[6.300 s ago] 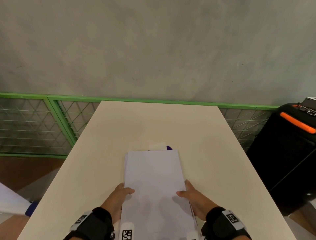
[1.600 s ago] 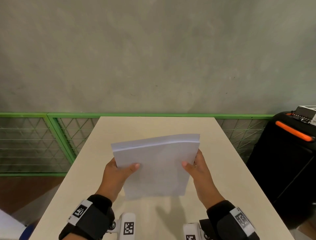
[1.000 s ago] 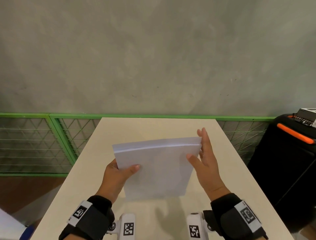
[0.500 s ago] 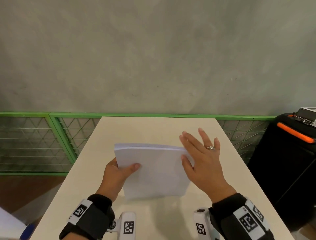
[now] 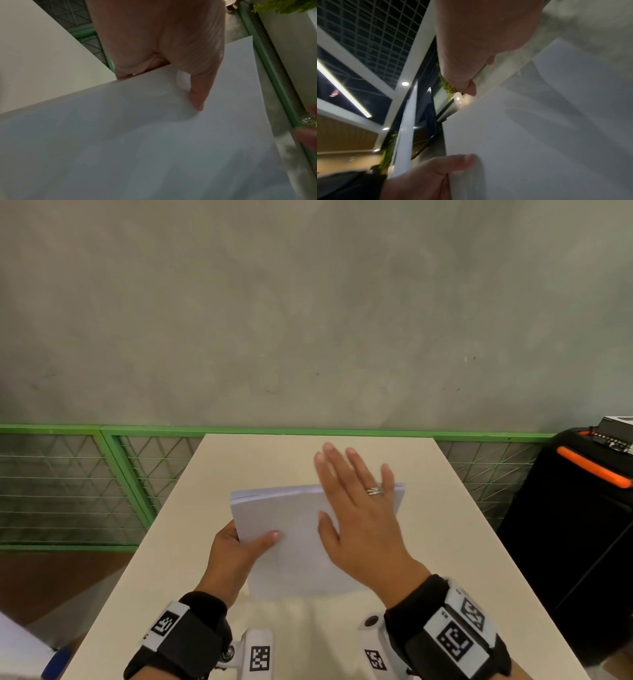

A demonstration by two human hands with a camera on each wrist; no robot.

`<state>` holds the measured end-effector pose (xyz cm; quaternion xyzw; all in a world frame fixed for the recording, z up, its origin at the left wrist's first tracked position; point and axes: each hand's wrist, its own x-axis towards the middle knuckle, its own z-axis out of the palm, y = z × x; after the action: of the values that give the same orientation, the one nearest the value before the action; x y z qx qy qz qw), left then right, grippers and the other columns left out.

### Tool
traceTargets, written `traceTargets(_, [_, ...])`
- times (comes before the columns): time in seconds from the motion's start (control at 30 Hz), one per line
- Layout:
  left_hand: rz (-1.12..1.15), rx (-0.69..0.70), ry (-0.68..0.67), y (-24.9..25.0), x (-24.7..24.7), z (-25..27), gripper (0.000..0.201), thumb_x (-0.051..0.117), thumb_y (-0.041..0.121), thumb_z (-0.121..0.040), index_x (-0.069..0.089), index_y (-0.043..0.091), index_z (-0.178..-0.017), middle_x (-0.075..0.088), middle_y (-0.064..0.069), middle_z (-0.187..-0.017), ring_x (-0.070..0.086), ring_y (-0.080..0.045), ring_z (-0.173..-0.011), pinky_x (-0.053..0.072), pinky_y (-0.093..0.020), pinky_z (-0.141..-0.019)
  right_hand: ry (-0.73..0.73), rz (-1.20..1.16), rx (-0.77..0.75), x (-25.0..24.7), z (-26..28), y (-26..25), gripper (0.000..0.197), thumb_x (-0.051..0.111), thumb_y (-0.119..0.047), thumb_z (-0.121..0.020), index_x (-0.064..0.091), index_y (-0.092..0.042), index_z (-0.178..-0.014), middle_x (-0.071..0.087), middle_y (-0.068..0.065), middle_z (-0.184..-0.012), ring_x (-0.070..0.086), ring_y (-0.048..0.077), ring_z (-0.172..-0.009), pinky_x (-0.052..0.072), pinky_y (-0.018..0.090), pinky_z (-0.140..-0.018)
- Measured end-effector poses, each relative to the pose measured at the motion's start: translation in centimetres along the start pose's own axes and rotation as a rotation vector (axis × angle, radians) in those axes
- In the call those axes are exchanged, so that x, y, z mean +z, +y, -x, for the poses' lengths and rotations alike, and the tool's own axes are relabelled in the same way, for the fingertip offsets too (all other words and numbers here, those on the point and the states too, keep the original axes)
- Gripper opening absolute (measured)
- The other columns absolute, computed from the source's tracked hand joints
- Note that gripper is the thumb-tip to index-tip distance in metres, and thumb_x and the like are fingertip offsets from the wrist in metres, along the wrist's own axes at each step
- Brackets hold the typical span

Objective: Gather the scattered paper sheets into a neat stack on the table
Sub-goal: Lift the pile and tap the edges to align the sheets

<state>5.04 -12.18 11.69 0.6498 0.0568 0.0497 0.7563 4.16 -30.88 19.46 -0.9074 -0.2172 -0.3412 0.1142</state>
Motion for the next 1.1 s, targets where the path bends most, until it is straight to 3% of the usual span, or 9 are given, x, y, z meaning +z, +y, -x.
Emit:
traceTargets(0.13, [0.001,0.006,-0.006,-0.2,0.1,0.3,0.058,0.079,0.036,-0.043,0.069,0.017,-0.097,0.078,0.0,-0.086,0.072,-0.014,-0.075,0.054,-0.022,-0.061,-0.207,0.049,-0.179,0.8,-0.9,-1.9,0.071,0.065,-0.037,-0.064,0.049,-0.02,-0.132,0.056,-0.003,-0.136,0.058,0.019,-0.121,0.05,0.055,-0.091])
traceTargets(0.3, [-0.02,0.003,-0.024,-0.4,0.0,0.3,0.041,0.081,0.024,-0.061,0.069,0.017,-0.1,0.077,-0.005,-0.088,0.071,-0.018,-0.079,0.054,-0.022,-0.062,-0.223,-0.051,-0.101,-0.4,-2.2,-3.2,0.074,0.059,-0.029,-0.072,0.034,-0.017,-0.14,0.044,0.001,-0.147,0.047,0.023,-0.131,0.037,0.049,-0.101])
traceTargets(0.43, [-0.035,-0.014,-0.004,-0.7,-0.1,0.2,0.038,0.076,0.02,-0.059,0.069,0.013,-0.096,0.075,-0.005,-0.085,0.067,-0.023,-0.08,0.051,-0.029,-0.069,-0.48,-0.105,-0.206,0.3,-2.7,-3.7,0.069,0.054,-0.024,-0.083,0.025,-0.022,-0.146,0.03,-0.001,-0.154,0.031,0.023,-0.141,0.018,0.057,-0.112])
traceTargets(0.53, [-0.077,-0.034,-0.019,-0.6,0.5,0.2,0.007,0.071,0.008,-0.077,0.068,0.011,-0.082,0.072,-0.001,-0.07,0.063,-0.022,-0.072,0.05,-0.028,-0.064,-0.365,-0.101,-0.15,-0.1,-2.8,-4.3,0.075,0.061,-0.025,-0.068,0.036,-0.023,-0.139,0.049,0.0,-0.143,0.052,0.023,-0.126,0.039,0.055,-0.1])
traceTargets(0.67, [-0.058,-0.025,-0.025,-0.4,0.7,0.3,0.009,0.066,0.004,-0.08,0.068,0.011,-0.086,0.072,-0.006,-0.075,0.064,-0.02,-0.072,0.053,-0.026,-0.064,-0.419,-0.142,-0.242,0.6,-2.3,-4.6,0.073,0.058,-0.021,-0.078,0.028,-0.026,-0.144,0.039,0.0,-0.149,0.04,0.026,-0.135,0.028,0.06,-0.107])
traceTargets(0.87, [0.02,-0.022,-0.042,-0.5,0.1,0.6,0.037,0.075,0.024,-0.06,0.07,0.012,-0.095,0.077,-0.002,-0.082,0.07,-0.013,-0.071,0.055,-0.021,-0.06,-0.108,-0.074,-0.014,0.3,-1.6,-2.0,0.077,0.06,-0.026,-0.069,0.033,-0.024,-0.14,0.046,0.001,-0.145,0.046,0.024,-0.13,0.039,0.053,-0.099])
traceTargets(0.97, [0.02,-0.016,-0.049,-0.5,-0.1,0.5,0.037,0.076,0.023,-0.056,0.07,0.014,-0.091,0.078,0.005,-0.079,0.07,-0.009,-0.069,0.053,-0.017,-0.057,-0.095,0.05,-0.032,1.1,-1.0,0.5,0.057,0.067,-0.021,-0.061,0.061,-0.022,-0.118,0.072,-0.001,-0.106,0.069,0.023,-0.097,0.043,0.054,-0.095])
traceTargets(1.03, [0.011,-0.022,-0.053,-0.5,0.0,0.3,0.044,0.078,0.03,-0.051,0.069,0.015,-0.091,0.077,0.008,-0.078,0.07,-0.006,-0.068,0.052,-0.016,-0.058,-0.043,0.062,-0.021,1.6,-0.8,1.7,0.028,0.07,-0.012,-0.061,0.071,-0.022,-0.087,0.071,-0.005,-0.067,0.069,0.02,-0.062,0.034,0.043,-0.101])
traceTargets(1.1, [0.013,-0.029,-0.056,-0.6,0.0,0.1,0.053,0.078,0.036,-0.044,0.069,0.015,-0.092,0.077,0.008,-0.078,0.07,-0.006,-0.068,0.052,-0.017,-0.058,-0.024,0.038,-0.024,1.7,-0.8,1.8,0.018,0.07,-0.008,-0.062,0.069,-0.022,-0.072,0.064,-0.007,-0.054,0.061,0.019,-0.05,0.026,0.036,-0.098])
